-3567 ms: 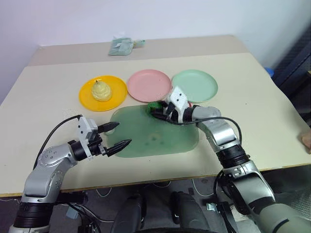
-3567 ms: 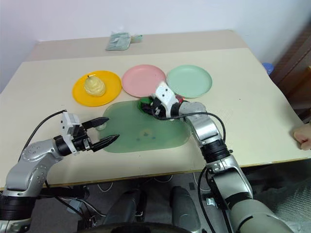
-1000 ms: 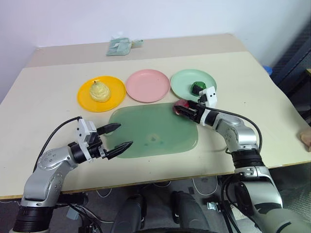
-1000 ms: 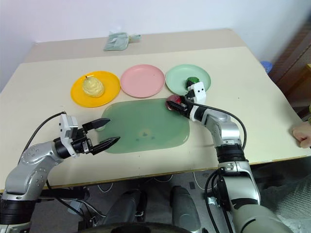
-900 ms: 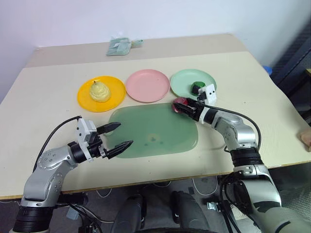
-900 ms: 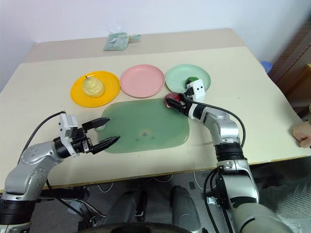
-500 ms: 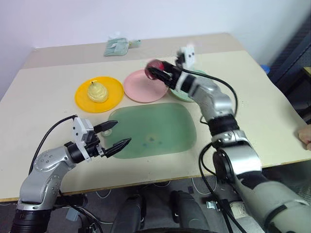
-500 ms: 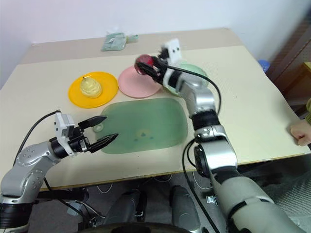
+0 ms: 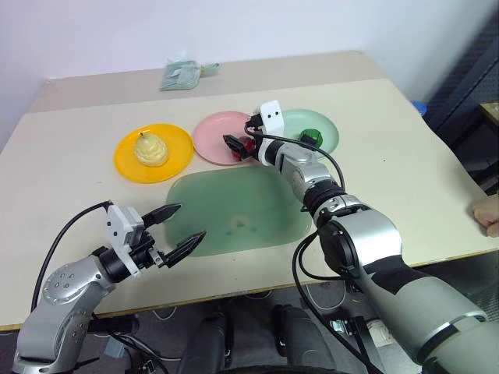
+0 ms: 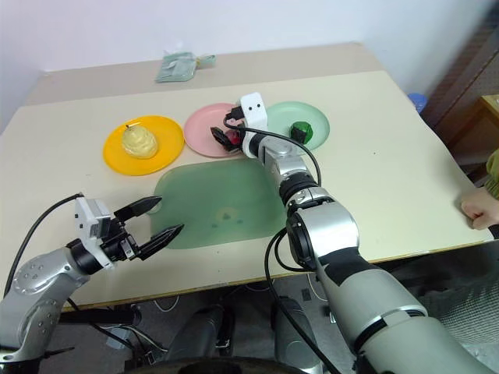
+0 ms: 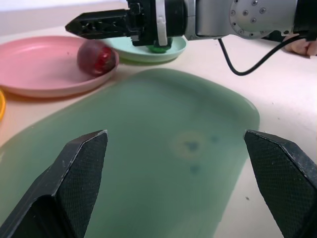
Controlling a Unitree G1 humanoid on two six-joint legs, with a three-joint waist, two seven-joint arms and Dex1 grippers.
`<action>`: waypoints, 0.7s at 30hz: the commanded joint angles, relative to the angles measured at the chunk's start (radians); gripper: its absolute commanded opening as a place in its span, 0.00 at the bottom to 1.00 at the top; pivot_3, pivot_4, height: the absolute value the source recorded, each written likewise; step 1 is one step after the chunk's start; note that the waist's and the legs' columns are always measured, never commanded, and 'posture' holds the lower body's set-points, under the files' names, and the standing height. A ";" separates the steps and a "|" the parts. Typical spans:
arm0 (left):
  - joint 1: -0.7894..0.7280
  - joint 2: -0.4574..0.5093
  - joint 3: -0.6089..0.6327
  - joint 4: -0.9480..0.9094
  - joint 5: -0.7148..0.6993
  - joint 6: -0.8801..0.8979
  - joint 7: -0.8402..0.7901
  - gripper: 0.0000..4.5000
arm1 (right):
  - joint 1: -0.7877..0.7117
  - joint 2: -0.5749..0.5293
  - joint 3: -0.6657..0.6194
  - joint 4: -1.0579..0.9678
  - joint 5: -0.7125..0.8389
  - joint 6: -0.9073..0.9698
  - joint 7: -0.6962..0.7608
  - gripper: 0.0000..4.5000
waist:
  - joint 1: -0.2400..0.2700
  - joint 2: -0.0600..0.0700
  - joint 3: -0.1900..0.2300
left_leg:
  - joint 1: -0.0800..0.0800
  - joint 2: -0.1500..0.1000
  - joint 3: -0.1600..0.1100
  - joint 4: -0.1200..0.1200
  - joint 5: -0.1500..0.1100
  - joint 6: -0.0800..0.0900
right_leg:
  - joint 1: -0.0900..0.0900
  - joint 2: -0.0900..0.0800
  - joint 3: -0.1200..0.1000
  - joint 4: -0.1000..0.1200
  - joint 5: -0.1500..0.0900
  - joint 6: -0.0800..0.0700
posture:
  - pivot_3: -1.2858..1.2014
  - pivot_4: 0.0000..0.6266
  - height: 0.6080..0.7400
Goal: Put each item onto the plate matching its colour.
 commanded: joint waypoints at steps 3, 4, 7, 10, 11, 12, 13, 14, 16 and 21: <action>-0.021 -0.015 0.027 -0.028 -0.011 -0.014 0.040 1.00 | -0.033 -0.020 -0.063 -0.050 0.034 -0.039 0.082 0.99 | 0.004 0.000 0.000 | 0.000 0.000 0.000 0.000 0.000 0.000 | 0.001 0.000 0.000 0.000 0.000 0.000 | 0.52 0.24 1.00; -0.033 -0.017 0.018 -0.020 0.005 -0.021 0.048 1.00 | -0.029 -0.029 -0.069 -0.067 0.043 -0.044 0.115 0.99 | 0.004 0.000 0.000 | 0.000 0.000 0.000 0.001 0.000 0.000 | 0.001 0.000 0.000 0.000 0.000 0.000 | 0.52 0.24 1.00; -0.065 -0.024 -0.008 0.005 0.055 -0.041 0.065 1.00 | 0.003 -0.052 -0.072 -0.135 0.057 -0.046 0.209 0.99 | 0.003 0.000 0.000 | 0.000 0.000 0.000 0.001 0.000 0.000 | 0.001 0.000 -0.001 0.000 0.000 0.000 | 0.52 0.24 1.00; -0.121 -0.041 -0.042 0.055 0.079 -0.058 0.063 1.00 | 0.178 -0.095 -0.030 -0.455 0.104 0.033 0.362 0.99 | 0.010 -0.001 -0.001 | 0.000 0.000 0.000 0.000 0.000 0.000 | 0.001 0.000 -0.001 -0.001 0.000 0.000 | 0.52 0.24 1.00; -0.139 -0.045 -0.050 0.070 0.082 -0.059 0.060 1.00 | 0.255 -0.109 -0.015 -0.602 0.127 0.094 0.381 0.99 | 0.009 -0.001 -0.001 | 0.000 0.000 -0.001 0.000 0.000 0.001 | 0.003 0.000 -0.002 -0.002 0.000 0.001 | 0.52 0.24 1.00; -0.159 -0.046 -0.058 0.083 0.085 -0.055 0.057 1.00 | 0.346 -0.132 0.005 -0.767 0.140 0.156 0.385 0.99 | 0.015 -0.001 -0.001 | 0.000 0.000 -0.001 0.001 0.000 0.001 | 0.003 0.000 -0.002 -0.001 0.000 0.001 | 0.52 0.24 1.00; -0.184 -0.048 -0.065 0.095 0.084 -0.052 0.056 1.00 | 0.443 -0.165 0.022 -0.943 0.168 0.237 0.392 0.99 | 0.018 -0.001 -0.001 | 0.000 0.000 -0.002 0.001 -0.001 0.001 | 0.003 0.000 -0.002 -0.002 0.000 0.001 | 0.52 0.24 1.00; -0.204 -0.049 -0.068 0.103 0.078 -0.045 0.056 1.00 | 0.521 -0.196 0.035 -1.084 0.191 0.309 0.394 0.99 | 0.026 0.000 -0.001 | 0.000 0.000 -0.002 0.001 -0.001 0.001 | 0.003 0.000 -0.002 -0.002 0.000 0.001 | 0.52 0.24 1.00; -0.238 -0.041 -0.075 0.121 0.071 -0.033 0.040 1.00 | 0.669 -0.277 0.040 -1.323 0.225 0.432 0.385 0.99 | 0.033 0.000 0.000 | -0.001 0.000 -0.001 0.001 -0.001 0.001 | 0.002 0.000 -0.002 -0.002 0.000 0.001 | 0.52 0.24 1.00; -0.279 -0.007 -0.084 0.174 0.089 -0.037 -0.010 1.00 | 0.952 -0.472 -0.044 -1.618 0.283 0.594 0.363 0.99 | 0.030 0.000 -0.001 | 0.002 0.000 0.000 0.002 -0.001 0.001 | 0.005 0.000 -0.001 -0.001 -0.001 -0.001 | 0.52 0.24 1.00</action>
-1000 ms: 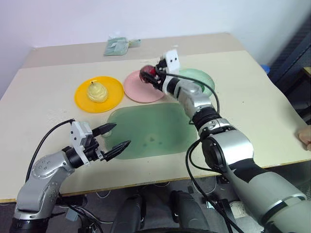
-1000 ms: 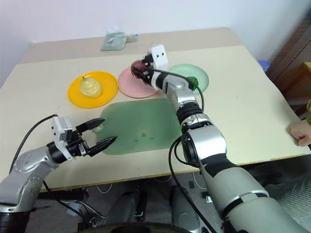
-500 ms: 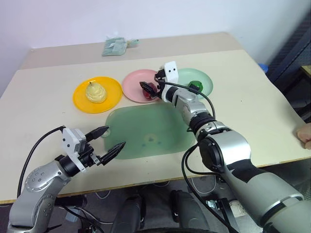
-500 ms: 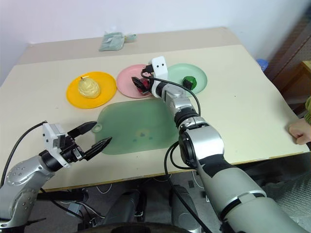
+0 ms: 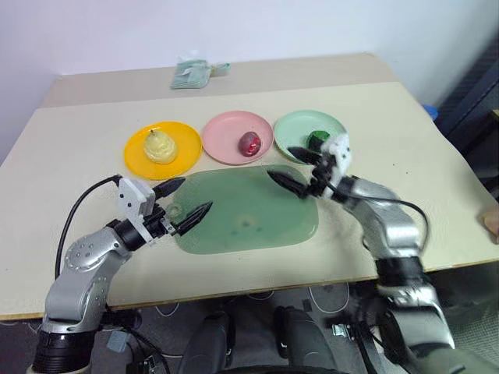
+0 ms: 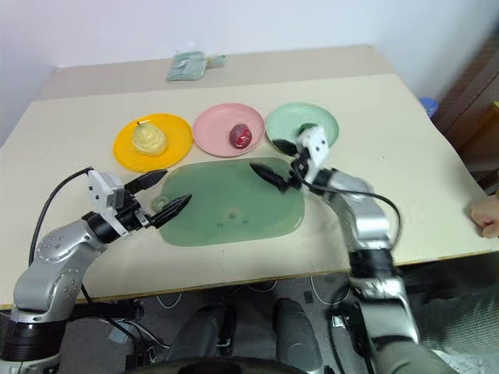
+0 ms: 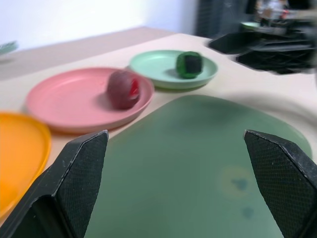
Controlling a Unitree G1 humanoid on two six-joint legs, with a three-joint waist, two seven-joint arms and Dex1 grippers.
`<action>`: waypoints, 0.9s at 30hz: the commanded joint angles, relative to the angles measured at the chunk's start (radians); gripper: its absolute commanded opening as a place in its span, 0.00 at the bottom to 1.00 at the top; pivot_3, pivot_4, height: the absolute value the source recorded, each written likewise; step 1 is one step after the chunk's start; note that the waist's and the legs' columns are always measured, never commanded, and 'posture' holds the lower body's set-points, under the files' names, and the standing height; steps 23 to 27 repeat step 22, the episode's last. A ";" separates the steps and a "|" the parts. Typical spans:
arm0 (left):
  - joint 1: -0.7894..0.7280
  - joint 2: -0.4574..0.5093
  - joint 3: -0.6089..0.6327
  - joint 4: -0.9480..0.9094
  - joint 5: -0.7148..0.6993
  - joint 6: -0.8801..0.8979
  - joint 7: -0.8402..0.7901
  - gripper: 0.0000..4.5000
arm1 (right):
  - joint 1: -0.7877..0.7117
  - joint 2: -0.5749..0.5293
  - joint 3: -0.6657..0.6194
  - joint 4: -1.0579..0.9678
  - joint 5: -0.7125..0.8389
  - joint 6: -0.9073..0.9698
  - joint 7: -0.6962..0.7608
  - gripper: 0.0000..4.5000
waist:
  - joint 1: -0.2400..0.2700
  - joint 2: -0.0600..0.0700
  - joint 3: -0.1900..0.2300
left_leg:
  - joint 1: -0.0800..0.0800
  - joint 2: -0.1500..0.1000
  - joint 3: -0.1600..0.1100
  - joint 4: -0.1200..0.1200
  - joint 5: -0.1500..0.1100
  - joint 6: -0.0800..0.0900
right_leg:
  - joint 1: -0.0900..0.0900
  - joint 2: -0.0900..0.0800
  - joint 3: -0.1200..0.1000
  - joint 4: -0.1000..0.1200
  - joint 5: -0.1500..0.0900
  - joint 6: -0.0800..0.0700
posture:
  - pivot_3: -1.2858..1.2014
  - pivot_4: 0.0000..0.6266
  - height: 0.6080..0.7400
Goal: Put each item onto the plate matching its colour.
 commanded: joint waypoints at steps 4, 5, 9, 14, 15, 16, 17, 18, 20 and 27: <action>-0.016 0.027 0.020 0.010 -0.045 0.038 -0.050 1.00 | 0.188 -0.144 -0.115 -0.150 -0.005 0.030 -0.052 0.99 | 0.003 -0.001 0.000 | 0.001 0.001 0.001 0.001 0.000 0.000 | 0.001 0.001 0.000 -0.001 -0.001 -0.001 | 0.52 0.24 1.00; -0.016 0.030 0.020 0.010 -0.046 0.044 -0.053 1.00 | 0.208 -0.153 -0.127 -0.152 -0.007 0.022 -0.063 0.99 | 0.003 -0.001 0.000 | 0.000 0.001 0.001 0.001 0.000 0.000 | 0.002 0.001 0.000 -0.002 -0.001 -0.001 | 0.52 0.24 1.00; 0.012 0.046 0.037 0.008 -0.053 0.047 -0.070 1.00 | 0.328 -0.168 -0.201 -0.201 0.031 0.022 -0.083 0.99 | 0.004 -0.001 0.000 | 0.000 0.001 0.001 0.002 0.000 0.000 | 0.002 0.001 0.000 -0.002 -0.001 -0.001 | 0.52 0.24 1.00; 0.051 0.066 0.063 -0.031 -0.083 0.083 -0.072 1.00 | 0.392 -0.183 -0.243 -0.224 0.047 0.015 -0.089 0.99 | 0.003 -0.001 0.000 | 0.000 0.001 0.001 0.003 0.000 0.000 | 0.002 0.001 0.000 -0.002 -0.001 -0.001 | 0.52 0.24 1.00; 0.058 0.069 0.070 -0.041 -0.090 0.091 -0.069 1.00 | 0.401 -0.186 -0.250 -0.225 0.052 0.011 -0.087 0.99 | 0.003 -0.001 0.000 | 0.000 0.001 0.001 0.003 0.000 0.000 | 0.003 0.001 0.000 -0.002 -0.001 -0.001 | 0.52 0.24 1.00; 0.065 0.072 0.078 -0.051 -0.098 0.098 -0.066 1.00 | 0.410 -0.187 -0.259 -0.224 0.058 0.006 -0.086 0.99 | 0.004 -0.001 0.000 | 0.000 0.001 0.001 0.003 0.000 0.000 | 0.003 0.001 0.000 -0.002 -0.001 -0.001 | 0.52 0.24 1.00; 0.072 0.076 0.083 -0.061 -0.104 0.104 -0.064 1.00 | 0.416 -0.186 -0.265 -0.220 0.062 0.000 -0.085 0.99 | 0.004 -0.001 0.000 | 0.000 0.001 0.001 0.003 0.000 0.000 | 0.003 0.001 0.000 -0.002 -0.001 -0.001 | 0.52 0.24 1.00; 0.080 0.079 0.088 -0.071 -0.110 0.112 -0.063 1.00 | 0.421 -0.186 -0.269 -0.217 0.066 -0.005 -0.084 0.99 | 0.005 -0.001 0.000 | 0.000 0.001 0.001 0.003 0.000 0.001 | 0.003 0.001 0.000 -0.003 -0.001 -0.001 | 0.52 0.24 1.00; 0.096 0.084 0.091 -0.089 -0.119 0.125 -0.062 1.00 | 0.430 -0.186 -0.272 -0.206 0.067 -0.021 -0.077 0.99 | 0.005 -0.001 0.000 | 0.000 0.001 0.001 0.003 0.000 0.001 | 0.004 0.001 0.000 -0.003 -0.001 -0.001 | 0.52 0.24 1.00; 0.104 0.085 0.089 -0.103 -0.121 0.135 -0.057 1.00 | 0.433 -0.187 -0.272 -0.192 0.066 -0.036 -0.072 0.99 | 0.005 -0.001 0.000 | 0.000 0.001 0.001 0.004 0.000 0.001 | 0.004 0.001 0.000 -0.004 -0.001 -0.001 | 0.52 0.24 1.00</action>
